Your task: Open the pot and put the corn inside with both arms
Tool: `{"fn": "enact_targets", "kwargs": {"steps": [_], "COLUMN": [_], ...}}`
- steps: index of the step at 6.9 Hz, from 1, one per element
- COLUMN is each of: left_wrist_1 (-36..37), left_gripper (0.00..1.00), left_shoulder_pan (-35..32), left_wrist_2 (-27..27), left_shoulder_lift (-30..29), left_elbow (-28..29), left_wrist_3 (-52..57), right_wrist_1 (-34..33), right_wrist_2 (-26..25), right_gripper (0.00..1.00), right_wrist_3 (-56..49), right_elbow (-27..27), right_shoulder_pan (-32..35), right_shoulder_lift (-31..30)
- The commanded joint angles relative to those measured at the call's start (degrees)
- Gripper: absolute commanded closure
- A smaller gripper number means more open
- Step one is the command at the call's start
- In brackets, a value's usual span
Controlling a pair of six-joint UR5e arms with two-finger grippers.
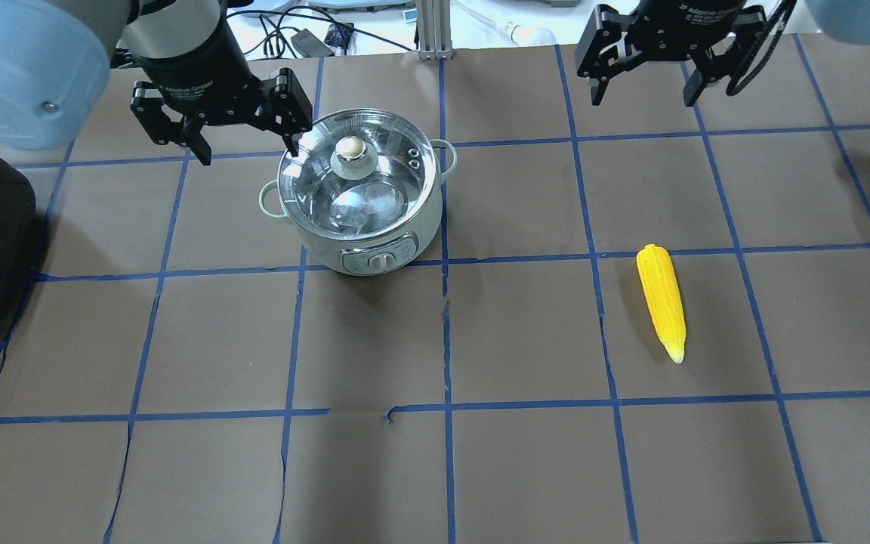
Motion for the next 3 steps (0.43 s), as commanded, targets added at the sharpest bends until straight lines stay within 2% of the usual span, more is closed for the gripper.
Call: {"fn": "enact_targets", "kwargs": {"steps": [1, 3], "left_wrist_1": [0.09, 0.09], "left_gripper": [0.00, 0.00], "left_shoulder_pan": [0.00, 0.00], "left_wrist_2": [-0.12, -0.13], "left_shoulder_lift": [0.02, 0.02], "left_elbow": [0.08, 0.00], "left_wrist_3": [0.01, 0.01], "right_wrist_1": [0.66, 1.35], "right_wrist_2": [-0.05, 0.12], "right_gripper": [0.00, 0.00], "right_wrist_3": [-0.11, -0.11], "right_elbow": [0.11, 0.02], "right_shoulder_pan": [-0.19, -0.10], "right_shoulder_lift": [0.02, -0.06]}}
